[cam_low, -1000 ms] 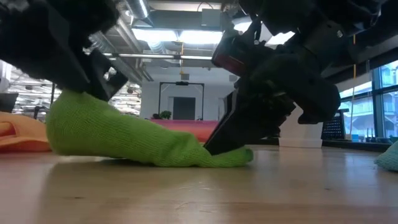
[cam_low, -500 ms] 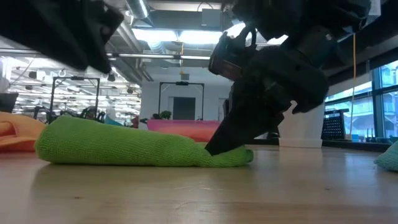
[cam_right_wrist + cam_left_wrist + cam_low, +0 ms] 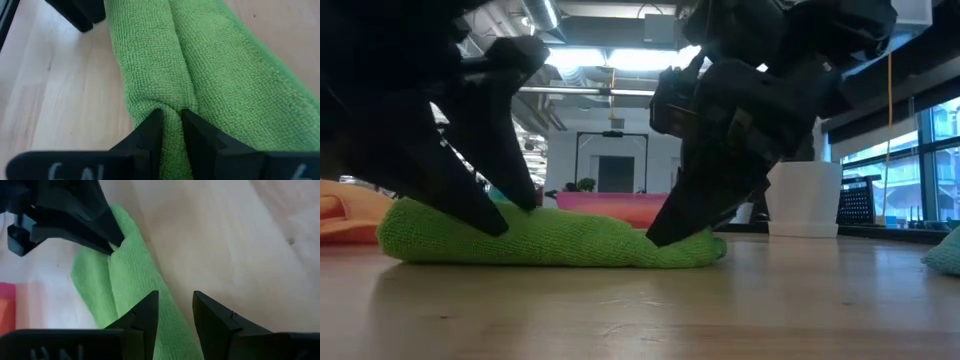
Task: Roll microfiber towels into tight, uniform cylinder then place into a basket
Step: Roll the green towel
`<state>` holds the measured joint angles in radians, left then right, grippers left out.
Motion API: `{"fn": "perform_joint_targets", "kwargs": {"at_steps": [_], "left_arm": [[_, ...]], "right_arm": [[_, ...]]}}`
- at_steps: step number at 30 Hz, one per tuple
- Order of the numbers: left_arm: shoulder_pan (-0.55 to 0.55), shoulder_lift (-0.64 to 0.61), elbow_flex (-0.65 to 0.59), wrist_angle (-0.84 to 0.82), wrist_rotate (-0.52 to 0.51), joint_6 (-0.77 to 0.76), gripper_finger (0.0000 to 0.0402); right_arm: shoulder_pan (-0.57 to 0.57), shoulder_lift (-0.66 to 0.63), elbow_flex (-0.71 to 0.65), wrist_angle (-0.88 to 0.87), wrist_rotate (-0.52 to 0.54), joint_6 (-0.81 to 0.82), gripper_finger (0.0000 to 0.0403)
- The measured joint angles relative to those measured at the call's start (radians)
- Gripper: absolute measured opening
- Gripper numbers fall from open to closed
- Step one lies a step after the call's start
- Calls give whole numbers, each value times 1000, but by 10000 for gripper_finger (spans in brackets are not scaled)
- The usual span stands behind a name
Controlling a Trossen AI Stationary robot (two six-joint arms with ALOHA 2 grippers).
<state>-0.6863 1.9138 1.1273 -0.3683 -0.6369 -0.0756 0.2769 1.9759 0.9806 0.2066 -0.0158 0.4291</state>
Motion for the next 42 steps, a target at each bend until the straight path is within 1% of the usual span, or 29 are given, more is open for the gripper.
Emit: {"fn": "perform_joint_targets", "kwargs": {"at_steps": [4,9,12,21,24,27,34,37,42], "left_arm": [[10,52,66,-77,20,-2,110],[30,113,145,-216,26,-49,110],[43,129,164,-235,23,-53,110],[57,122,185,-254,2,-77,113],[55,122,210,-283,7,-115,129],[51,122,242,-315,8,-133,157],[53,142,254,-301,8,-154,224],[52,174,255,-300,6,-145,236],[48,197,256,-298,-87,-158,234]], "right_arm": [[-7,0,0,-1,-14,31,80],[-16,0,-1,-1,-37,42,80],[-16,0,-1,-1,-42,65,80],[-16,1,-1,0,-56,87,80],[-16,1,-1,0,-57,88,80],[-18,1,-2,1,-59,90,80],[-19,1,-2,1,-61,92,80],[-19,2,-2,2,-61,92,80],[-19,2,-2,4,-65,92,80]]}}
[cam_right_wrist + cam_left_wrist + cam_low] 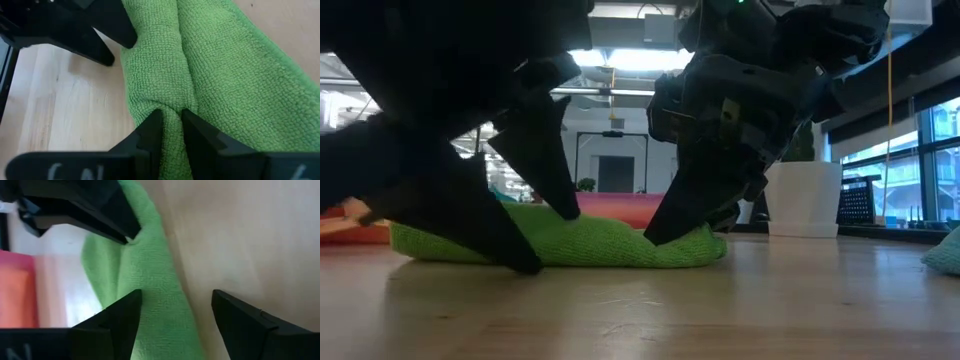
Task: Roll microfiber towels into tight, uniform cylinder then place into a basket
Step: Roll the green towel
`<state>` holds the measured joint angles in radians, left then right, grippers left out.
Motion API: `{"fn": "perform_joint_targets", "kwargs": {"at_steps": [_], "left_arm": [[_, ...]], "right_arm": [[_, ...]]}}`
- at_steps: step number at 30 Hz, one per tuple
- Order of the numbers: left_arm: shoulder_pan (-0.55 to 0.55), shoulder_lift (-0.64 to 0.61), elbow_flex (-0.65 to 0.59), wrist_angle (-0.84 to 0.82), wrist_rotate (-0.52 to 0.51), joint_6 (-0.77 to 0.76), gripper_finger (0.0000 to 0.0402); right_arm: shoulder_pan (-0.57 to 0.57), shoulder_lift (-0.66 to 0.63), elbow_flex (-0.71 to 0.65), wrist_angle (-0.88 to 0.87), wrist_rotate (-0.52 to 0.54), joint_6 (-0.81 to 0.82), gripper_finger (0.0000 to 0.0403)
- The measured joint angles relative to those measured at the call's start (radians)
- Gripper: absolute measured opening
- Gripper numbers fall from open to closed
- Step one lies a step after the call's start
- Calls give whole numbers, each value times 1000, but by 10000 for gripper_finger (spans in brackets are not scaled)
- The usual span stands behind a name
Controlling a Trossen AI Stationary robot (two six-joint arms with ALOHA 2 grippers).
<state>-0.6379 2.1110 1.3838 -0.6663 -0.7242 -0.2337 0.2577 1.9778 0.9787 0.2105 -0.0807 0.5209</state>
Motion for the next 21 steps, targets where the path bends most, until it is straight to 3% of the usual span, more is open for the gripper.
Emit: {"fn": "perform_joint_targets", "kwargs": {"at_steps": [10,21], "left_arm": [[36,5,-4,-6,-26,-10,220],[47,4,-23,1,15,5,90]], "right_arm": [[1,0,0,3,-23,3,80],[1,1,0,6,-25,-2,80]]}}
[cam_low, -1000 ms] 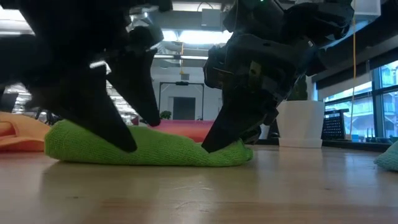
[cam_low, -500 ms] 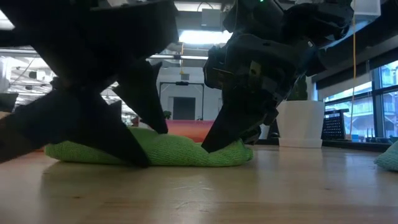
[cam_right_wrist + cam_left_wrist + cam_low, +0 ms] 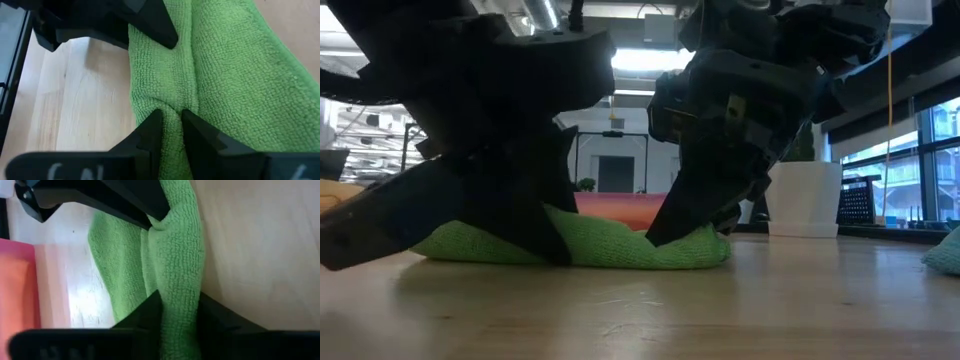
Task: Roll microfiber towels into tight, uniform cylinder then place into a basket
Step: Roll the green towel
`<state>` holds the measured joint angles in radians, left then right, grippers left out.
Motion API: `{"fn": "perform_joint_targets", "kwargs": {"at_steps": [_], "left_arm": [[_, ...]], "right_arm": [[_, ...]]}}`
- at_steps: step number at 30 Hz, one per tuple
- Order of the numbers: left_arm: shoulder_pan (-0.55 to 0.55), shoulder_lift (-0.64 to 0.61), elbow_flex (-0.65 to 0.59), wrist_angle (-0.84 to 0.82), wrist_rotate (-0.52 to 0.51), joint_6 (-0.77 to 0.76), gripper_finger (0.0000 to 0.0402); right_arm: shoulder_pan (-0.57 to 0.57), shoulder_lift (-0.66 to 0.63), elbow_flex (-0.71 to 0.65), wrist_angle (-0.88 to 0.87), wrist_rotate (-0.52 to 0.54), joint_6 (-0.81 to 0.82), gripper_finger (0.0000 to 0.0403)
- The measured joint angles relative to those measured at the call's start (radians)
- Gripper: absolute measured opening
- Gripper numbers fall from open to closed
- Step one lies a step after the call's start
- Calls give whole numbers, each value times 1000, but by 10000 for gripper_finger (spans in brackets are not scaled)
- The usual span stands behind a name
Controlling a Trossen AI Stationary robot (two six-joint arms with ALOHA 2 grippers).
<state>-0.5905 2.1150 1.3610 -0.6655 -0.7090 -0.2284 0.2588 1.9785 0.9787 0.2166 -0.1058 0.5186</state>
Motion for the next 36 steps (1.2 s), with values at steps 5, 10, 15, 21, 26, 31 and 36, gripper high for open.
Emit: {"fn": "perform_joint_targets", "kwargs": {"at_steps": [5,10,15,21,26,31,36], "left_arm": [[-2,1,0,0,38,-10,16],[-2,-3,0,-1,62,-33,4],[4,-31,-1,2,144,-59,2],[9,-77,-3,19,213,-74,1],[29,-83,-3,33,276,-75,1],[55,-129,-118,223,358,-51,0],[77,-260,-340,504,401,-96,0]], "right_arm": [[2,-9,-1,9,1,-78,80],[34,-67,-2,-22,7,-195,80],[96,-145,-2,-113,119,-324,93],[200,-199,0,-163,292,-430,139],[276,-201,0,-165,416,-457,192],[328,-201,-2,-173,509,-454,231],[348,-201,-2,-175,531,-446,237]]}}
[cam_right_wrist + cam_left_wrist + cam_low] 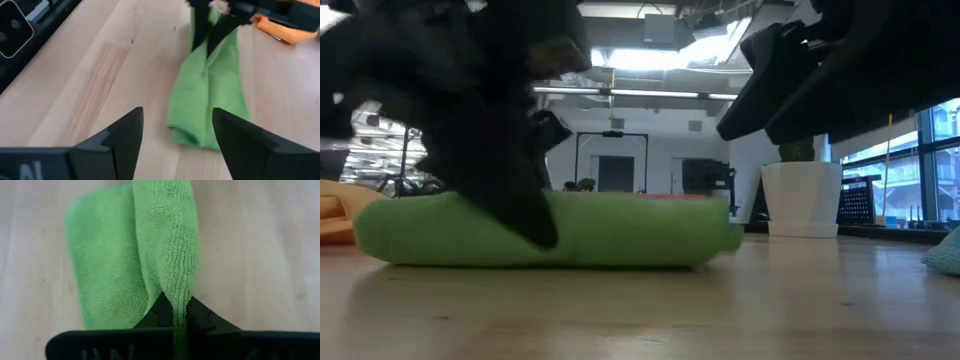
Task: Roll microfiber towels into tight, uniform cylinder then place into a basket
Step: Roll the green towel
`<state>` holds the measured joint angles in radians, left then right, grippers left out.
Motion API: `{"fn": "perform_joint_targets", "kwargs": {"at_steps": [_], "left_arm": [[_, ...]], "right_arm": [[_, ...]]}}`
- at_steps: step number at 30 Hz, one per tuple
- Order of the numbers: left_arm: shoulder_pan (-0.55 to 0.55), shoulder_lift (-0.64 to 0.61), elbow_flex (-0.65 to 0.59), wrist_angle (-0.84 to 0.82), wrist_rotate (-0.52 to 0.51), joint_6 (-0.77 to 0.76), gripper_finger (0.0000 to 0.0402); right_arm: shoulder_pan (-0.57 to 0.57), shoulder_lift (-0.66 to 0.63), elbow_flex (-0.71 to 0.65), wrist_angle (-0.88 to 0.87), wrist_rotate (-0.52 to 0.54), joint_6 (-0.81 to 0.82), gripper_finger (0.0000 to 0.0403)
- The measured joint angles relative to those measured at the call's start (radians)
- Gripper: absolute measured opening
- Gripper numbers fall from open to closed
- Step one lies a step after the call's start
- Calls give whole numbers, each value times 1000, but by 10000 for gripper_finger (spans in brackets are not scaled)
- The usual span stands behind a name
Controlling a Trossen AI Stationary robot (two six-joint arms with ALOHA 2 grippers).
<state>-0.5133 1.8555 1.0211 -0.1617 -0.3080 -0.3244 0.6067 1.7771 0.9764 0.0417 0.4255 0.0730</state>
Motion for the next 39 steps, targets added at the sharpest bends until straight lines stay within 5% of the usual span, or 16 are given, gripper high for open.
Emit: {"fn": "perform_joint_targets", "kwargs": {"at_steps": [10,21,28,39], "left_arm": [[53,-140,-243,341,145,-161,0],[68,-133,-292,368,194,-273,0],[97,-133,-292,384,259,-308,0],[152,-133,-343,460,347,-374,0]], "right_arm": [[-17,78,0,95,11,-27,238],[-24,95,0,170,149,-103,239],[-63,95,0,199,78,-25,227],[-124,97,0,266,-47,-4,141]]}}
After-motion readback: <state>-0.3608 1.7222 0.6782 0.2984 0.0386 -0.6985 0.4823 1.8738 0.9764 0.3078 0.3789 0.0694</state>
